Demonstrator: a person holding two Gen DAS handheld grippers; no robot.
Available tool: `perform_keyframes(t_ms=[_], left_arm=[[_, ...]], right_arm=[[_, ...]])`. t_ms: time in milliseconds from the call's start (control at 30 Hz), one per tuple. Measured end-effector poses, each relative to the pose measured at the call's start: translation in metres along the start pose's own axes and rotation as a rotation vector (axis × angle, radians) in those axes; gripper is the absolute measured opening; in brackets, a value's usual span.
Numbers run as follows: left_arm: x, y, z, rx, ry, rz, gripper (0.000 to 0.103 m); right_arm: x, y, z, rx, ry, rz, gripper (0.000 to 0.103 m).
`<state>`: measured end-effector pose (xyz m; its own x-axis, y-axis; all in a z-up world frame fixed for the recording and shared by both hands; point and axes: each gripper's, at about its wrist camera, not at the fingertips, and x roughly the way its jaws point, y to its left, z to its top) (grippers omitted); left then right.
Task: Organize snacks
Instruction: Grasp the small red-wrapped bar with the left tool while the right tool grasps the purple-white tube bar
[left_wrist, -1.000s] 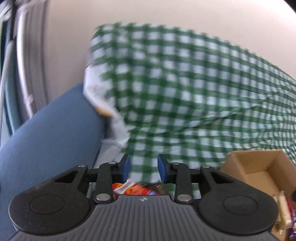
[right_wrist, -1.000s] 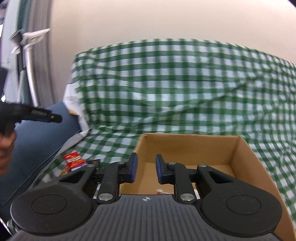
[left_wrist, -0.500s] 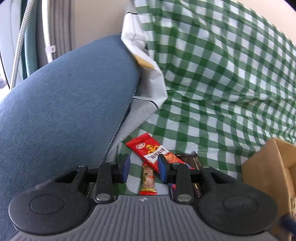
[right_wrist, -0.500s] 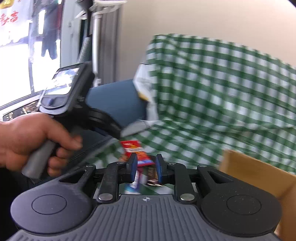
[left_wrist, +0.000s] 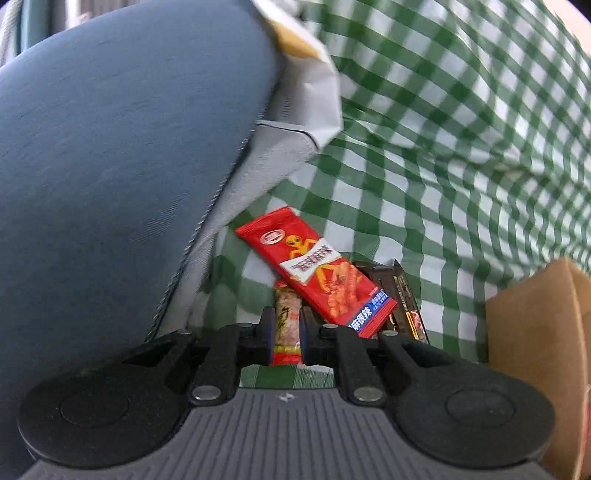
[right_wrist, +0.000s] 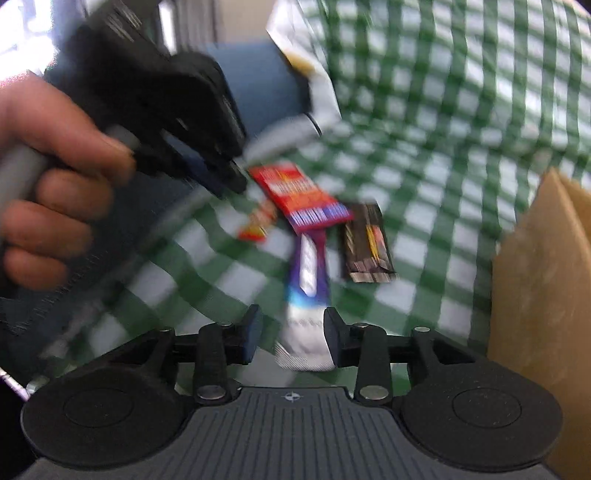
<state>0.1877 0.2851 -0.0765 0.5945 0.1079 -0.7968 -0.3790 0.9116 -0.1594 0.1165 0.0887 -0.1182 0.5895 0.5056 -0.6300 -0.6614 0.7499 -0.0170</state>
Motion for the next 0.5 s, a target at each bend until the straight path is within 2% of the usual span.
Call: perform_keyframes(t_ms=[167,267,367,467,500], left_arm=[[0.026,-0.014,-0.003,0.084,0.053,0.076,0.028],[0.033,-0.016,-0.005,0.113,0.066,0.103,0.039],[0.039,-0.02,-0.009,0.164,0.076,0.117,0.039],[0.039,-0.022,-0.012,0.193,0.069,0.116,0.025],[0.039,-0.022,-0.011,0.191,0.07,0.114,0.024]], right_arm=[[0.019,-0.005,-0.008,0.036,0.062,-0.002,0.039],[0.025,-0.003,-0.009,0.018,0.067,-0.001,0.043],[0.024,0.0,-0.01,0.007,0.058,-0.004,0.043],[0.032,-0.005,-0.005,0.013,0.052,0.006,0.04],[0.032,-0.005,-0.005,0.01,0.049,0.007,0.038]])
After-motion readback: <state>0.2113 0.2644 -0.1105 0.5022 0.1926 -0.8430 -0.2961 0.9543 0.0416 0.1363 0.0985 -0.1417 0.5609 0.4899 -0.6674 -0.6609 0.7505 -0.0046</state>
